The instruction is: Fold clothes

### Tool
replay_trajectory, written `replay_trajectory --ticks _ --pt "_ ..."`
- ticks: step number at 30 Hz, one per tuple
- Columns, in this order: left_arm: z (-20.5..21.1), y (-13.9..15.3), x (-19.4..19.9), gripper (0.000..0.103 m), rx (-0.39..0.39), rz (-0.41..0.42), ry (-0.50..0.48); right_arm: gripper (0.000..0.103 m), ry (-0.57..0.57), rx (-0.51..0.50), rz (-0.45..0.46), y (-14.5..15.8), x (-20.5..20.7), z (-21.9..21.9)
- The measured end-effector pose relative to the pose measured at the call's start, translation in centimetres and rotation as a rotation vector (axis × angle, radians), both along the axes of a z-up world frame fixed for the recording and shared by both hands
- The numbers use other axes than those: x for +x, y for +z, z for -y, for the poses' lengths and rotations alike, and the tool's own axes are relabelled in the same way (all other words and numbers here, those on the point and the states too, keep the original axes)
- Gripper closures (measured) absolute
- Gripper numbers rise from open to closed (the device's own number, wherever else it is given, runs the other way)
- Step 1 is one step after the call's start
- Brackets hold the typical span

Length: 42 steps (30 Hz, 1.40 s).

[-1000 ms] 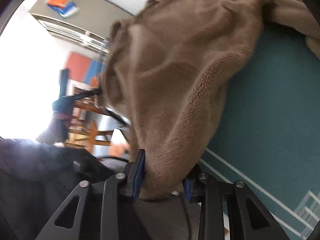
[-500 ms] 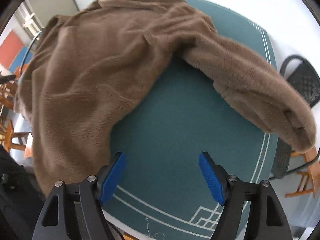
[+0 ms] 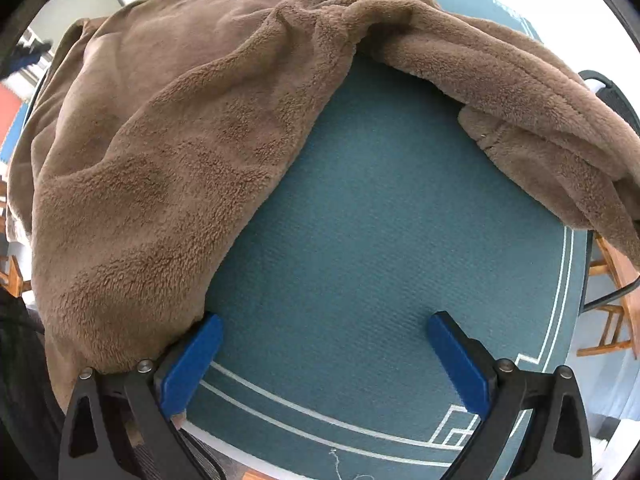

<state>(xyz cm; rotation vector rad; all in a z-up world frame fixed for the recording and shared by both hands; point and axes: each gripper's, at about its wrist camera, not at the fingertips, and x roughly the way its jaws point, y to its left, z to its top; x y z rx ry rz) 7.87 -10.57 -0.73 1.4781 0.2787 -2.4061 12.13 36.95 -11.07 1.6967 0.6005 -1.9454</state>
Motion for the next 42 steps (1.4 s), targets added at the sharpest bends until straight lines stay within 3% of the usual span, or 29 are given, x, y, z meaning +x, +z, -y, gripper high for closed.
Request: replay_trajectory --ticks 4,7,10,15,18,20,24,27,30,34,37,38,40,42 --pt "0.6 -0.6 -5.2 0.029 0.009 -0.005 -0.047 0.0 -0.01 0.027 0.034 -0.1 -1.1 0.6" --pt "0.7 -2.2 -8.5 0.027 -0.006 0.056 -0.066 0.0 -0.024 0.037 0.047 -0.1 -1.8 0.9" --pt "1.9 -4.0 -11.3 0.027 0.088 0.102 -0.05 0.0 -0.02 0.034 0.043 0.0 -2.2 1.1" --pt "5.7 -5.5 -14.9 0.027 0.4 0.058 0.048 0.0 -0.059 0.089 0.109 -0.2 -3.9 1.9" --pt "7.8 -5.9 -16.9 0.027 0.446 0.028 0.106 0.0 -0.083 0.113 0.125 0.9 -5.6 2.9" --pt "8.8 -6.4 -18.0 0.027 0.444 0.034 0.124 0.0 -0.098 0.062 0.084 3.3 -7.5 3.8" --pt "10.5 -7.4 -19.5 0.027 0.526 0.048 0.156 0.0 -0.104 -0.089 -0.032 8.9 -13.0 6.8" --pt "10.9 -7.9 -20.2 0.025 0.59 0.058 0.173 0.0 -0.065 -0.152 -0.116 11.0 -17.7 10.0" --pt "11.2 -8.5 -21.0 0.025 0.667 0.063 0.19 0.0 -0.057 -0.209 -0.162 10.8 -23.1 12.1" --pt "11.4 -9.3 -22.0 0.023 0.726 0.087 0.222 0.0 -0.098 -0.204 -0.163 9.3 -31.2 15.0" --pt "11.6 -9.9 -22.5 0.023 0.738 0.102 0.249 0.0 -0.193 -0.236 -0.086 7.3 -37.5 16.9" --pt "11.8 -10.0 -22.7 0.023 0.746 0.103 0.258 0.002 -0.223 -0.223 -0.068 6.4 -39.3 17.4" --pt "12.0 -10.3 -23.0 0.023 0.765 0.104 0.276 0.018 -0.238 -0.168 -0.028 4.4 -41.9 18.2" --pt "12.3 -10.2 -23.0 0.023 0.79 0.089 0.278 0.059 -0.242 -0.127 0.031 2.3 -44.0 18.9"
